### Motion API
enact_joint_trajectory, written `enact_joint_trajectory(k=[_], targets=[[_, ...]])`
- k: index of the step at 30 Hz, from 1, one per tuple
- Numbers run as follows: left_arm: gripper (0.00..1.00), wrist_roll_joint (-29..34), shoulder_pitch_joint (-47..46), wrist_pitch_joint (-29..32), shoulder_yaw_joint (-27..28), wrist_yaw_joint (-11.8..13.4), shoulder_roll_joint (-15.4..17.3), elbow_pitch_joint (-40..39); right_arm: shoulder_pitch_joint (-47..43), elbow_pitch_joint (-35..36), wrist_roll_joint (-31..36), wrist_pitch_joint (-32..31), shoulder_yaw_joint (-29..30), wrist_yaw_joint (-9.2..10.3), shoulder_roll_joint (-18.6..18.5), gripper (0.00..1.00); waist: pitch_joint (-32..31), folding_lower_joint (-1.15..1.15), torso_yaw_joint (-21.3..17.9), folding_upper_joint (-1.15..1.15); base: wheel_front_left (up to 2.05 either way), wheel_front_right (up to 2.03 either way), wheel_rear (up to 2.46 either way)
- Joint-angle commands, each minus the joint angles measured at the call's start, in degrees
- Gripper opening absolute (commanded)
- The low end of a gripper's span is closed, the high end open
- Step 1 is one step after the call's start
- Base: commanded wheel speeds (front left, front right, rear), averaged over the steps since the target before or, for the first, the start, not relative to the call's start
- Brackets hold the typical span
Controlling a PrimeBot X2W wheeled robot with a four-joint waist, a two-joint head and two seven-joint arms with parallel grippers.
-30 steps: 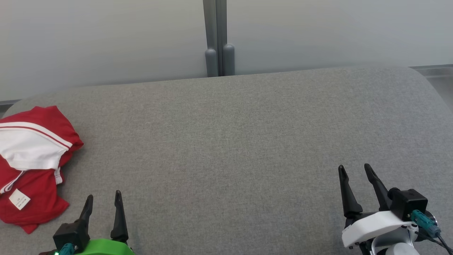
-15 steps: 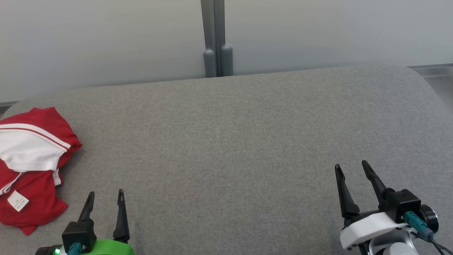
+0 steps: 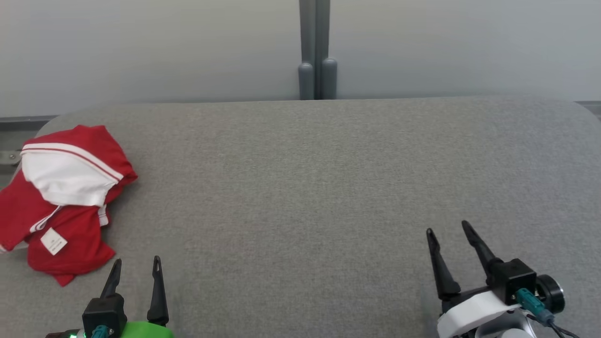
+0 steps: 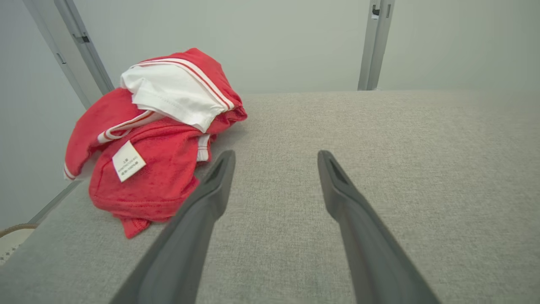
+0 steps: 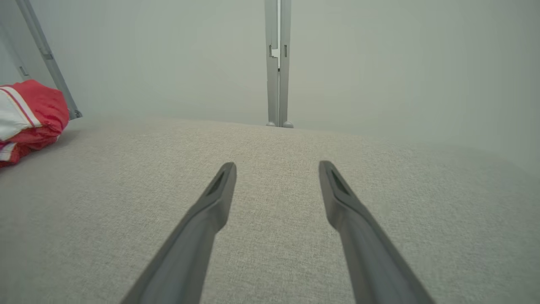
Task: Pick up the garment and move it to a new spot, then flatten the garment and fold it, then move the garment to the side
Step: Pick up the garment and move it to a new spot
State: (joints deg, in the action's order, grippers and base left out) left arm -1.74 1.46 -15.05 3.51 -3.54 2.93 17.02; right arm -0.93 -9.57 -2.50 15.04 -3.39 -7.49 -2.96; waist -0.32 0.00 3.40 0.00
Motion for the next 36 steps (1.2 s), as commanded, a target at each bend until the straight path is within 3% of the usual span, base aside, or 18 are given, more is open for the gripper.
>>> enact_joint_trajectory(k=[1, 12, 16, 25, 30, 36], targets=[[1.00, 0.1, 0.7, -0.2, 0.3, 0.2, 0.4, 0.2, -0.5, -0.3, -0.5, 0.2, -0.6, 0.00, 0.0, 1.00, -0.2, 0.00, 4.3, 0.00, 0.00, 0.00, 0.00], [1.00, -0.8, 3.4, -0.2, 3.1, 0.0, 0.6, 1.8, 2.8, -3.7, -2.4, 0.2, -13.7, 0.01, -0.2, 1.00, -0.4, 0.00, 22.3, 0.00, 0.00, 0.00, 0.00], [1.00, -1.1, 4.9, -0.2, 4.5, 0.1, 1.0, 2.4, 4.0, -5.2, -2.9, 0.2, -17.1, 0.01, -0.2, 1.00, -0.4, 0.00, 25.8, 0.00, 0.00, 0.00, 0.00], [1.00, -1.7, 6.5, -0.2, 6.8, 0.4, 0.6, 3.1, 3.6, -6.9, -3.1, 0.2, -17.5, 0.01, -0.1, 1.00, -0.3, 0.00, 25.3, 0.00, 0.00, 0.00, 0.00], [1.00, -5.4, 3.1, -0.2, 6.5, -2.6, 0.4, 3.9, 3.1, -6.9, -3.4, 0.2, -14.7, 0.02, -0.2, 1.00, 1.0, 0.00, 21.8, 0.00, 0.00, 0.00, 0.00], [1.00, -8.8, -7.6, -0.2, 2.4, -4.0, 6.8, 8.5, 4.0, -5.8, -2.7, 0.2, -12.3, 0.02, -2.0, 1.00, 4.2, 0.00, 16.9, 0.00, 0.00, 0.00, 0.00]])
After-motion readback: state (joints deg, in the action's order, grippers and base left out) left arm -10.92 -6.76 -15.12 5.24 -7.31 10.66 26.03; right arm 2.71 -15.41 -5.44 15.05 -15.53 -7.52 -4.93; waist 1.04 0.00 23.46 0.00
